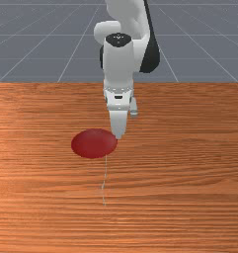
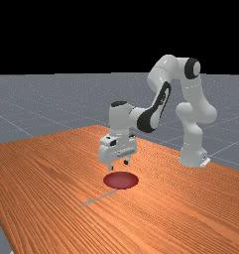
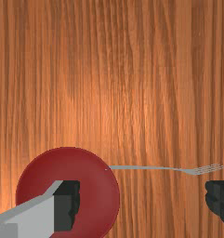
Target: Put the fork on the plate
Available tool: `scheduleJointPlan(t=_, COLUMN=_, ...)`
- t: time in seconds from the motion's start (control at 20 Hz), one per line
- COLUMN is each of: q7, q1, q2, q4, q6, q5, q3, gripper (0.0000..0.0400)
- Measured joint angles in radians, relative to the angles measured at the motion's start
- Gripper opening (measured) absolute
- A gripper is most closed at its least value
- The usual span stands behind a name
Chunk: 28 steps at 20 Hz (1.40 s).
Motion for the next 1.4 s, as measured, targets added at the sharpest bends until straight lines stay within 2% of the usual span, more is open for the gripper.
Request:
scheduleJointPlan(t=0.2, q7=0.041, q1=0.005, q2=-0.005, q4=-0.004, q6=-0.007, q5=0.009, q3=-0.006, gripper=0.0400)
scheduleJointPlan(t=0.25, q7=0.240, q1=0.030, q2=-0.077, q4=-0.082, q6=-0.050, q5=0.015, q3=-0.028, gripper=0.0245)
scheduleJointPlan(t=0.3, q7=0.431, q1=0.054, q2=-0.130, q4=-0.116, q6=-0.097, q5=0.031, q3=-0.044, gripper=0.0150)
scheduleJointPlan(t=0.35, q7=0.613, q1=0.073, q2=-0.159, q4=-0.127, q6=-0.136, q5=0.052, q3=-0.058, gripper=0.0092)
scheduleJointPlan(t=0.4, q7=0.787, q1=0.086, q2=-0.172, q4=-0.129, q6=-0.168, q5=0.078, q3=-0.072, gripper=0.0056)
scheduleJointPlan(t=0.5, q7=1.120, q1=0.102, q2=-0.180, q4=-0.126, q6=-0.212, q5=0.147, q3=-0.100, gripper=0.0021)
scheduleJointPlan(t=0.65, q7=1.350, q1=0.101, q2=-0.184, q4=-0.129, q6=-0.229, q5=0.215, q3=-0.122, gripper=0.0005)
scheduleJointPlan(t=1.0, q7=1.413, q1=0.100, q2=-0.179, q4=-0.118, q6=-0.217, q5=0.245, q3=-0.126, gripper=0.0000)
scheduleJointPlan(t=1.05, q7=1.420, q1=0.100, q2=-0.175, q4=-0.117, q6=-0.217, q5=0.246, q3=-0.126, gripper=0.0035)
scheduleJointPlan(t=1.1, q7=1.424, q1=0.101, q2=-0.167, q4=-0.115, q6=-0.215, q5=0.248, q3=-0.125, gripper=0.0178)
scheduleJointPlan(t=1.15, q7=1.434, q1=0.102, q2=-0.142, q4=-0.105, q6=-0.211, q5=0.251, q3=-0.124, gripper=0.0265)
scheduleJointPlan(t=1.2, q7=1.442, q1=0.103, q2=-0.115, q4=-0.092, q6=-0.207, q5=0.254, q3=-0.123, gripper=0.0318)
scheduleJointPlan(t=1.25, q7=1.445, q1=0.101, q2=-0.072, q4=-0.058, q6=-0.199, q5=0.257, q3=-0.124, gripper=0.0350)
scheduleJointPlan(t=1.3, q7=1.445, q1=0.096, q2=-0.021, q4=-0.019, q6=-0.192, q5=0.260, q3=-0.125, gripper=0.0332)
scheduleJointPlan(t=1.35, q7=1.448, q1=0.089, q2=0.046, q4=0.034, q6=-0.174, q5=0.262, q3=-0.130, gripper=0.0202)
scheduleJointPlan(t=1.4, q7=1.449, q1=0.078, q2=0.111, q4=0.084, q6=-0.159, q5=0.263, q3=-0.135, gripper=0.0123)
